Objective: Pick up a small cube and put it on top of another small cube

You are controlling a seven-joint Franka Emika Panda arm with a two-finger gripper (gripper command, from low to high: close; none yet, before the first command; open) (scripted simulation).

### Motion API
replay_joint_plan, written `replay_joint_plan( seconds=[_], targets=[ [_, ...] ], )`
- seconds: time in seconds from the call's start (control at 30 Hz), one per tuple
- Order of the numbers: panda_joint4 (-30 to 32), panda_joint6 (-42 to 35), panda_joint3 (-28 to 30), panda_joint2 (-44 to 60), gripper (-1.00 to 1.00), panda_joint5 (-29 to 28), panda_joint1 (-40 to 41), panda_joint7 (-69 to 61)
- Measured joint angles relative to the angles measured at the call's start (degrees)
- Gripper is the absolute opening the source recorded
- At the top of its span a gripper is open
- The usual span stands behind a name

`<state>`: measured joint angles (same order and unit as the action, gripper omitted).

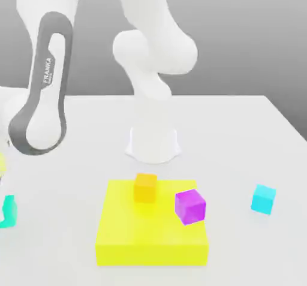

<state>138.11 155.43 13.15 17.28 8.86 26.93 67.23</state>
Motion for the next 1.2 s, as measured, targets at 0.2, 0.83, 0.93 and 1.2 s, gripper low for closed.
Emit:
replay_joint_plan(
  seconds=[0.2,0.83,0.93,1.2],
  targets=[
    [2.59,-0.77,-7.84,-4.29,-1.0,-3.06,-9.38,0.97],
    [15.64,-2.43,-32.23,-19.12,-1.0,-4.88,-45.0,2.0],
    [17.69,-2.71,-35.09,-21.45,-1.0,-4.69,-50.64,1.8],
    [19.93,7.91,-32.81,-11.63,-1.0,-15.98,-52.22,11.29]
  ],
)
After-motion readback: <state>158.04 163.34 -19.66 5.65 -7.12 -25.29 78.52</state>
